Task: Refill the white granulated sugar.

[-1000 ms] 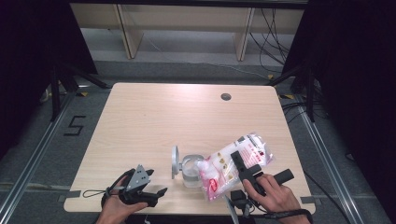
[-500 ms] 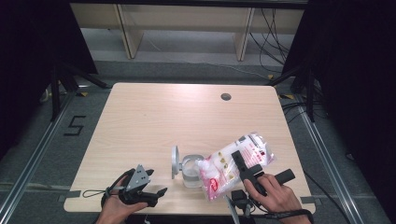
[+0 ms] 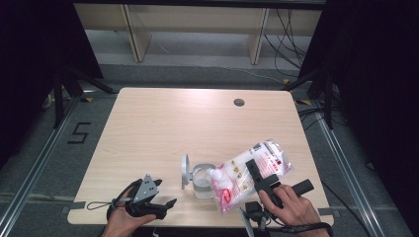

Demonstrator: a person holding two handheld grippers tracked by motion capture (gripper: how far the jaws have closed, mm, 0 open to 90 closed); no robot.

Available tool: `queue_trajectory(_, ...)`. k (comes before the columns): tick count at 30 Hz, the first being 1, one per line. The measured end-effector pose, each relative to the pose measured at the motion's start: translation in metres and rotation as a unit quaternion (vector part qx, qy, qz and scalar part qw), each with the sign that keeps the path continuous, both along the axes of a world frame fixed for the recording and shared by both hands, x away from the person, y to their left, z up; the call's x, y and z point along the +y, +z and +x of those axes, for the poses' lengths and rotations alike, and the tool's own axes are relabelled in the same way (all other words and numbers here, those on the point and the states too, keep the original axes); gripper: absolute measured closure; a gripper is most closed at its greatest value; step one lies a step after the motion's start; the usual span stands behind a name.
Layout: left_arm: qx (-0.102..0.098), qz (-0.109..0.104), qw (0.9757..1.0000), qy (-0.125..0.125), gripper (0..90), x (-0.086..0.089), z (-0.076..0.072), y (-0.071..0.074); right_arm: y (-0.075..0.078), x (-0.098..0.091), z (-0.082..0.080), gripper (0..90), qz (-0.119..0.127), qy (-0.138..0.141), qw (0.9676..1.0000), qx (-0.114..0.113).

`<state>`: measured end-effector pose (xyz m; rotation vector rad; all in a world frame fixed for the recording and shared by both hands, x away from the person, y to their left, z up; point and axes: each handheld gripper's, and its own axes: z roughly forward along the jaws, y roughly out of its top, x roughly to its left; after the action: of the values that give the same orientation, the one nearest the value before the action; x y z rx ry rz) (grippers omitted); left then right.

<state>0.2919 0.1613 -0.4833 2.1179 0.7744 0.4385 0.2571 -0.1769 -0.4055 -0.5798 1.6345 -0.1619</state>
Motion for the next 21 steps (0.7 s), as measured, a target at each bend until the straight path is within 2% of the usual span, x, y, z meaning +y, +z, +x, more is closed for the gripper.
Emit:
queue_trajectory(4,0.0,0.0,1.0,0.001,21.0,-0.0002,-0.0005,0.0001,-0.001,-0.0008,0.0003,59.5,0.001,-0.005,1.0,-0.001)
queue_trajectory(5,-0.004,0.007,0.9999,-0.007,21.0,0.0003,0.0001,0.0008,-0.0002,-0.0006,0.0012,59.5,-0.006,0.0,1.0,0.0)
queue_trajectory(6,-0.008,0.01,0.9999,-0.008,21.0,0.0004,0.0004,0.0009,-0.0007,-0.0018,0.0016,59.6,-0.002,-0.001,1.0,0.001)
queue_trajectory(7,-0.008,0.004,0.9999,-0.006,21.0,-0.0004,0.0005,-0.0002,-0.0009,-0.0022,0.0017,59.6,-0.002,-0.002,1.0,0.0)
queue_trajectory(8,0.0,-0.002,1.0,-0.001,21.0,-0.0011,-0.0003,-0.001,-0.0016,-0.0032,0.0012,59.6,0.003,-0.009,1.0,0.0)
queue_trajectory(10,-0.001,0.003,1.0,0.0,20.9,-0.0007,0.0004,-0.0009,0.0004,-0.0025,0.0025,59.6,-0.009,0.001,1.0,-0.002)
queue_trajectory(14,0.001,0.003,1.0,0.003,21.0,-0.0005,-0.0001,-0.0007,-0.0007,-0.0026,0.0007,59.6,-0.001,-0.005,1.0,-0.002)
queue_trajectory(15,0.0,0.003,1.0,0.002,21.0,-0.0006,-0.0002,-0.0007,0.0013,-0.0017,0.0015,59.6,-0.017,0.005,0.9998,-0.006)
queue_trajectory(16,0.002,0.001,1.0,0.0,21.0,-0.0008,-0.0005,-0.0006,0.0,-0.0008,0.0002,59.7,-0.007,0.003,1.0,-0.003)
queue_trajectory(17,-0.001,-0.003,1.0,-0.001,21.0,-0.0011,-0.0002,-0.0011,0.0013,-0.0002,0.0005,59.7,-0.019,0.007,0.9998,-0.006)
queue_trajectory(18,0.0,-0.003,1.0,-0.002,21.0,-0.0011,-0.0002,-0.0011,0.0014,0.0005,0.0004,59.7,-0.02,0.009,0.9997,-0.006)
queue_trajectory(20,0.0,0.003,1.0,0.001,20.9,-0.0005,0.0,-0.0006,-0.0018,0.0016,-0.0014,59.7,-0.003,0.0,1.0,-0.003)
queue_trajectory(21,0.0,0.002,1.0,0.001,21.0,-0.0004,0.0,-0.0006,-0.0012,0.0029,-0.0009,59.8,-0.013,0.005,0.9999,-0.003)
